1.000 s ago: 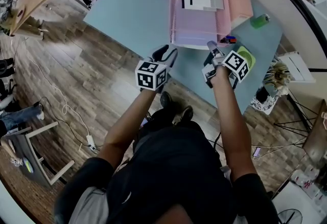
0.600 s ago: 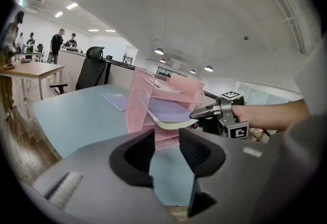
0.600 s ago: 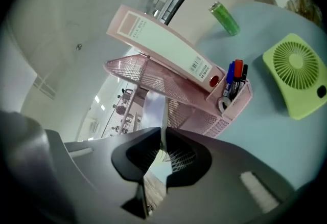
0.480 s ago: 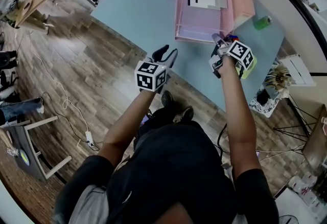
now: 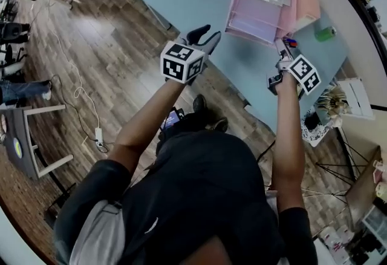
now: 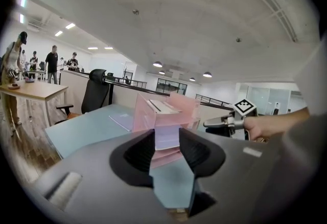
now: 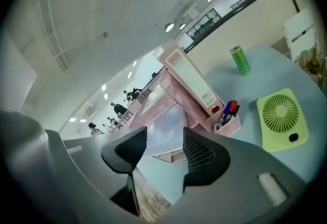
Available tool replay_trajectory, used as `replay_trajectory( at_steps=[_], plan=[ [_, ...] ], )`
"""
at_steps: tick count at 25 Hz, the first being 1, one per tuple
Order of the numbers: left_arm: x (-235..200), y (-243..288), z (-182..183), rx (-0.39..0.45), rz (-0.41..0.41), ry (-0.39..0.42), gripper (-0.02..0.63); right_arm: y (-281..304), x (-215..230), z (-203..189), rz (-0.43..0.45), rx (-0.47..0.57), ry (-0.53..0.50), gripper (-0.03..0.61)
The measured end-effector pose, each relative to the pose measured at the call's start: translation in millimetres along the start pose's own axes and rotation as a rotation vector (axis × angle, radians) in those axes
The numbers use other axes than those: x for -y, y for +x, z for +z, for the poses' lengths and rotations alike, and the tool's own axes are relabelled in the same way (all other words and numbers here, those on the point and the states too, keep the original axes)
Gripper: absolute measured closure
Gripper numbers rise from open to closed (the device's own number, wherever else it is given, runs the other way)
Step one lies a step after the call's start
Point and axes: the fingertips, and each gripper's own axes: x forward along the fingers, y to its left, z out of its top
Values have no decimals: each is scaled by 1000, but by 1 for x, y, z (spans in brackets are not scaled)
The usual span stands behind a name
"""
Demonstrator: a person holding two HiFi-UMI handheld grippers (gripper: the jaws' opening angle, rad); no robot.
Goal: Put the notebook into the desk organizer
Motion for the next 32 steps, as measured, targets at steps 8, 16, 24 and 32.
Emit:
replay_trajectory(
  at_steps=[8,16,24,32],
  plan=[
    [12,-65,65,107,12,132,414,-97,-134,34,260,118,-370,379],
    [52,-124,111,192,-3,243,416,-190,-237,29,419,175,-779,468],
    [109,-162,132,250,-54,314,416,-256,-273,24,518,194,-890,468],
    [150,-185,128,278,-94,323,416,-284,-261,16,495,164,-934,469]
  ],
)
